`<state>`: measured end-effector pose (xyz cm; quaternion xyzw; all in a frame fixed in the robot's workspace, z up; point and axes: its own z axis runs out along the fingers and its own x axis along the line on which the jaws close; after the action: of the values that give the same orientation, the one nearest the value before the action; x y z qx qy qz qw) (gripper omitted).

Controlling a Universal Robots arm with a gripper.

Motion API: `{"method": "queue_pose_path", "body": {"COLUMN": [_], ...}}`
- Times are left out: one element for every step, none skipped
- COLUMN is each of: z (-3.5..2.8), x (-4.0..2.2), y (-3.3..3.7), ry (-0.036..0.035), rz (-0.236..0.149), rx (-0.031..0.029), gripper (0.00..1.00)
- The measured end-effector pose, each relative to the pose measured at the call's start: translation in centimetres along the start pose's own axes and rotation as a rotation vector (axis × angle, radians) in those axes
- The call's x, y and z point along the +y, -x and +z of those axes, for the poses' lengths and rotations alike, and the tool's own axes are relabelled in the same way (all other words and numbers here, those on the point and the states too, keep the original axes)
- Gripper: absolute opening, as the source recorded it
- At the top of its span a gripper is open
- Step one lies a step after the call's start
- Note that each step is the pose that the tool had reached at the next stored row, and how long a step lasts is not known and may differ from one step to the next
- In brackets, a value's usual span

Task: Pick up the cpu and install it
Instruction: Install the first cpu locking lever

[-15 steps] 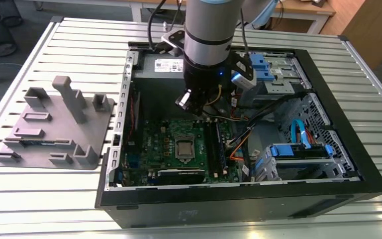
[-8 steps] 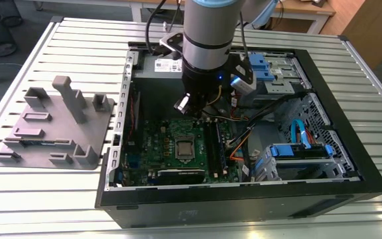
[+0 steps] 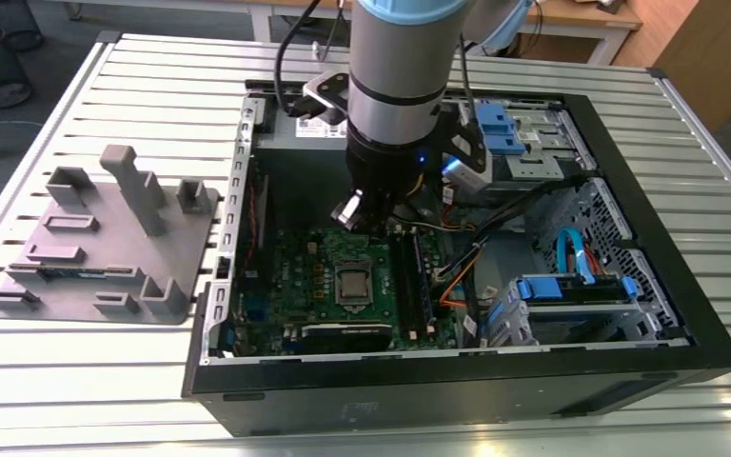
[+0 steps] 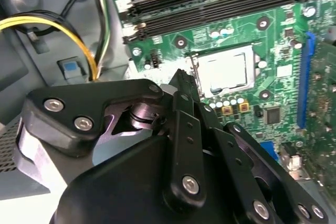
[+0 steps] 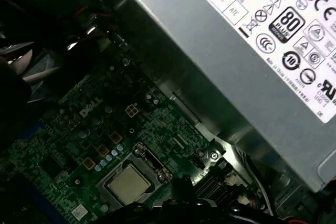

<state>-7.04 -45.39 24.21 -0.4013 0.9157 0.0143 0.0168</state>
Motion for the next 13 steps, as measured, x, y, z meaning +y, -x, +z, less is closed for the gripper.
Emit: {"method": "queue_pose_path", "body": {"z": [0.01, 0.03, 0.05, 0.08, 0.15, 0.18, 0.18, 0.21, 0.23, 0.26, 0.29, 0.33, 0.38], "x": [-0.08, -0.14, -0.18, -0.22, -0.34, -0.38, -0.38, -0.39, -0.4, -0.4, -0.41, -0.41, -0.41], "y": [-0.09, -0.16, -0.2, -0.24, -0.38, -0.41, -0.41, -0.43, -0.44, -0.45, -0.45, -0.45, -0.45], "ry": [-0.0012, -0.0024, -0.0032, -0.0037, -0.0054, -0.006, -0.0061, -0.0064, -0.0068, -0.0073, -0.0077, -0.0081, -0.0087], "rz": [0.001, 0.002, 0.005, 0.008, 0.021, 0.024, 0.026, 0.035, 0.046, 0.057, 0.067, 0.077, 0.087], "rx": [0.0013, 0.0024, 0.0033, 0.0035, 0.0047, 0.0051, 0.0051, 0.0048, 0.0048, 0.0048, 0.0047, 0.0046, 0.0046], "gripper": [0.11, 0.11, 0.11, 0.11, 0.11, 0.11, 0.11, 0.11, 0.11, 0.11, 0.11, 0.11, 0.11]}}
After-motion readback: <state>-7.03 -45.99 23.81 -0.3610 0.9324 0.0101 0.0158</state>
